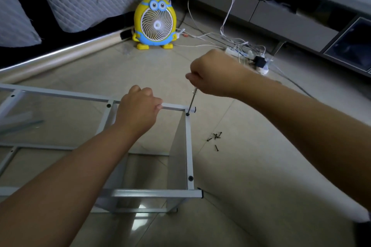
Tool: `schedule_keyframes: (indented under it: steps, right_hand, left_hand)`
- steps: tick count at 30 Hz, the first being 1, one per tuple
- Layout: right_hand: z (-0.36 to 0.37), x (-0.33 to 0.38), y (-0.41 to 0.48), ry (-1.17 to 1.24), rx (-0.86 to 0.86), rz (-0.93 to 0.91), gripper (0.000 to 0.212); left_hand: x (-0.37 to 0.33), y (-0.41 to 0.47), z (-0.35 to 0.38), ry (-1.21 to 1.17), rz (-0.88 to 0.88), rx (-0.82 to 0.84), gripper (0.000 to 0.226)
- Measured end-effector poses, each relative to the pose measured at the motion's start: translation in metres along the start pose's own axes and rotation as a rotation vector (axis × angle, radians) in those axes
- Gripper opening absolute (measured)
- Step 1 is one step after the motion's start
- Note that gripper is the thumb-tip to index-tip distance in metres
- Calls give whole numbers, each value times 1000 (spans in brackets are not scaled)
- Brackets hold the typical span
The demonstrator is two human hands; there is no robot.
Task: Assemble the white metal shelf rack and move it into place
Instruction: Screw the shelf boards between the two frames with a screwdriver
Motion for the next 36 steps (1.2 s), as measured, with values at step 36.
schedule_keyframes:
  steps: [36]
  right_hand:
    - [18, -20, -24, 434, 113, 357, 39]
  left_hand:
    - [-3, -2, 1, -58, 55, -131, 23]
Point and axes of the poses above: each hand's wrist, its own y-axis towards the middle knuckle, its own z-axis out of the palm, x = y × z, the point moved 6 cm from there along y, towards the middle knuckle, and after that the axes turned 12 degrees about x, right-handed, at the moved point
